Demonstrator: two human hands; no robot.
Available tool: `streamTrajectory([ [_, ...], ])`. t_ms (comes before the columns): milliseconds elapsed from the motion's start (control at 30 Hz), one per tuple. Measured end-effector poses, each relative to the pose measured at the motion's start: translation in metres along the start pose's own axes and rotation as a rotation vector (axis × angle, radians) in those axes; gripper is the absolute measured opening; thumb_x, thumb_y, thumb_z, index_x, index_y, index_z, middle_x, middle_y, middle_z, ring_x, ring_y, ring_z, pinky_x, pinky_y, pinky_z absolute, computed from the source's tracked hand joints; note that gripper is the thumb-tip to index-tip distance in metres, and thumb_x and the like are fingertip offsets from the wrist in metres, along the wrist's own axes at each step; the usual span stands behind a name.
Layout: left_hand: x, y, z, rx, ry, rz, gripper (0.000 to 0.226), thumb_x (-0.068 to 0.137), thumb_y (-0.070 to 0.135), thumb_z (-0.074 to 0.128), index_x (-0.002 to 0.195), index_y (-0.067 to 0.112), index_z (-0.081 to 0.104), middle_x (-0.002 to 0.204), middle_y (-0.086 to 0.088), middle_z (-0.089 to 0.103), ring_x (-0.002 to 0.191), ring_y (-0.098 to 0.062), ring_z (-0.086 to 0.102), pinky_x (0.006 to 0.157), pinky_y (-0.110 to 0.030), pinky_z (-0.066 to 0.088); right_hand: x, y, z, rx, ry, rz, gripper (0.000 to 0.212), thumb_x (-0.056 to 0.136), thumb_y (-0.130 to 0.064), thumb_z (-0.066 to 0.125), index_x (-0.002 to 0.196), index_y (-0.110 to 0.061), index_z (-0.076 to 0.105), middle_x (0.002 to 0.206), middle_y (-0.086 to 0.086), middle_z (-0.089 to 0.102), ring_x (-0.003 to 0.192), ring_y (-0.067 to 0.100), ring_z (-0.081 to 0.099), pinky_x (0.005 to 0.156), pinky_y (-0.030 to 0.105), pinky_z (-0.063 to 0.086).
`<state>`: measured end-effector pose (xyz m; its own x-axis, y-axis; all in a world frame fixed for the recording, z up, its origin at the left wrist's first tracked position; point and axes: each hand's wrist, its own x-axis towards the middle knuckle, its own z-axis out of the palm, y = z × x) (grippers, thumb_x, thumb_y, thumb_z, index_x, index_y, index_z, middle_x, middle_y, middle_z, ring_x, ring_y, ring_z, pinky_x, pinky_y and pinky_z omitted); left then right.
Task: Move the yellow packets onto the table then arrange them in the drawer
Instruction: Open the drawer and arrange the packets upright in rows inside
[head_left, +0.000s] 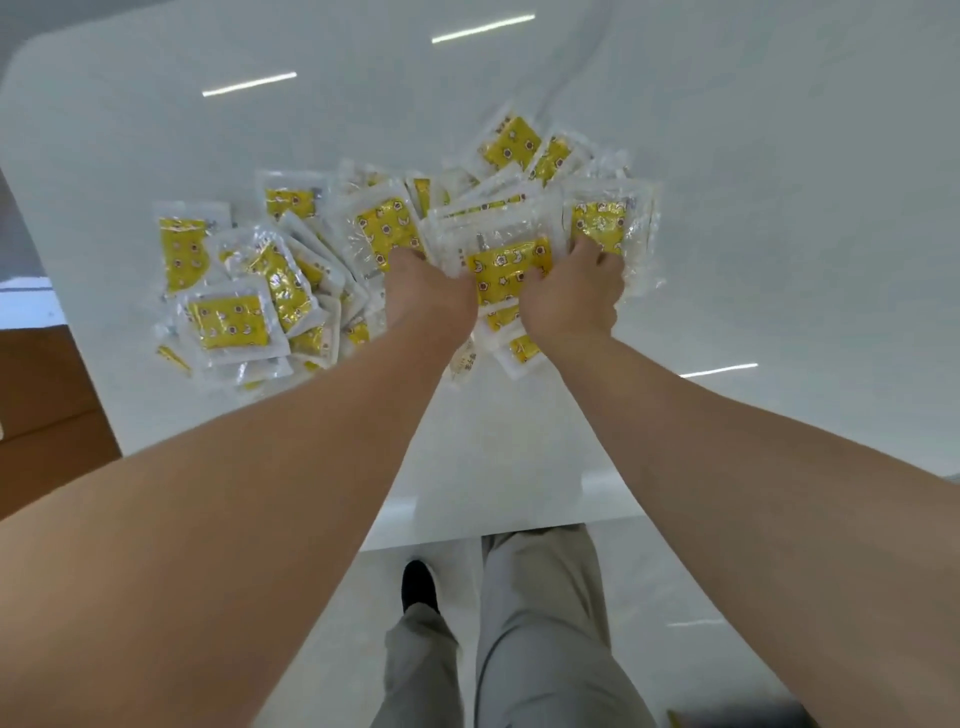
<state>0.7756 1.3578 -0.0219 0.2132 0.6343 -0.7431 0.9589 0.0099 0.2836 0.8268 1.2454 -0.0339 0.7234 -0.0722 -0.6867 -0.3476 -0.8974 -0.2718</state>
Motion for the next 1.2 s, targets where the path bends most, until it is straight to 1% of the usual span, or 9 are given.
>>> streamTrajectory([
  [133,-0.028,-0.009,-0.029,-0.059,-0.021,0.000,0.036,0.092,0.031,0.066,0.123,0.021,0.050,0.108,-0.002,0.067,0.082,-0.021,0.067,0.065,-0.034,0.054,-0.027,-0.006,-0.017,0.045,-0.037,0.035,0.048,0.099,-0.029,0.056,0.143,-0.015,0.042,0.144,0.011,0.037,0.132,0.031,0.040,0.101,0.044,0.041],
  [233,-0.066,-0.024,-0.061,-0.135,-0.031,0.006,0.024,0.090,0.029,0.066,0.111,0.026,0.054,0.100,0.000,0.069,0.084,-0.020,0.071,0.078,-0.044,0.062,-0.063,-0.015,-0.035,0.126,-0.088,0.040,0.039,0.098,-0.025,0.055,0.136,-0.017,0.053,0.141,0.009,0.042,0.124,0.029,0.050,0.101,0.045,0.048],
  [333,-0.113,-0.043,-0.098,-0.295,-0.060,-0.035,0.020,0.092,0.020,0.066,0.109,0.021,0.057,0.095,-0.001,0.068,0.080,-0.019,0.073,0.079,-0.045,0.062,-0.113,-0.027,-0.049,0.244,-0.123,0.012,0.030,0.090,-0.027,0.056,0.118,-0.019,0.065,0.128,0.010,0.058,0.099,0.028,0.065,0.076,0.038,0.058],
  [433,-0.165,-0.065,-0.137,-0.469,-0.095,-0.099,0.019,0.095,0.015,0.065,0.113,0.016,0.059,0.104,-0.006,0.069,0.077,-0.018,0.073,0.074,-0.037,0.060,-0.168,-0.037,-0.060,0.349,-0.181,-0.013,0.019,0.091,-0.027,0.058,0.107,-0.018,0.065,0.110,0.005,0.066,0.075,0.015,0.061,0.052,0.024,0.040],
  [500,-0.195,-0.084,-0.164,-0.582,-0.106,-0.124,0.019,0.095,0.014,0.065,0.114,0.016,0.060,0.107,-0.007,0.069,0.078,-0.018,0.074,0.072,-0.034,0.060,-0.206,-0.041,-0.064,0.409,-0.230,-0.019,0.016,0.094,-0.022,0.057,0.108,-0.017,0.063,0.102,0.001,0.065,0.070,0.011,0.055,0.053,0.025,0.039],
  [600,-0.236,-0.116,-0.205,-0.742,-0.099,-0.156,0.021,0.095,0.015,0.065,0.115,0.015,0.061,0.109,-0.007,0.070,0.082,-0.019,0.076,0.075,-0.035,0.060,-0.268,-0.050,-0.067,0.452,-0.324,-0.040,0.005,0.095,-0.020,0.057,0.099,-0.018,0.061,0.086,-0.001,0.059,0.076,0.020,0.051,0.069,0.032,0.045],
  [733,-0.284,-0.162,-0.267,-0.898,-0.071,-0.141,0.023,0.095,0.014,0.065,0.117,0.014,0.062,0.106,-0.005,0.071,0.085,-0.021,0.076,0.068,-0.032,0.060,-0.352,-0.068,-0.062,0.426,-0.433,-0.117,0.007,0.099,-0.026,0.060,0.099,-0.019,0.058,0.090,-0.002,0.057,0.092,0.020,0.058,0.092,0.044,0.054],
  [900,-0.330,-0.240,-0.353,-1.020,-0.006,-0.018,0.022,0.095,0.012,0.065,0.116,0.014,0.061,0.108,-0.004,0.071,0.078,-0.017,0.074,0.067,-0.030,0.058,-0.459,-0.094,-0.031,0.488,-0.499,-0.235,0.013,0.098,-0.028,0.062,0.106,-0.019,0.063,0.105,0.002,0.063,0.093,0.020,0.064,0.080,0.038,0.055],
  [1200,-0.373,-0.429,-0.465,-1.112,0.073,0.110,0.017,0.095,0.012,0.062,0.112,0.016,0.062,0.102,-0.004,0.069,0.074,-0.017,0.071,0.063,-0.030,0.053,-0.650,-0.109,0.066,0.583,-0.540,-0.353,0.010,0.097,-0.030,0.064,0.101,-0.021,0.063,0.098,0.001,0.063,0.086,0.019,0.064,0.073,0.034,0.049],
])
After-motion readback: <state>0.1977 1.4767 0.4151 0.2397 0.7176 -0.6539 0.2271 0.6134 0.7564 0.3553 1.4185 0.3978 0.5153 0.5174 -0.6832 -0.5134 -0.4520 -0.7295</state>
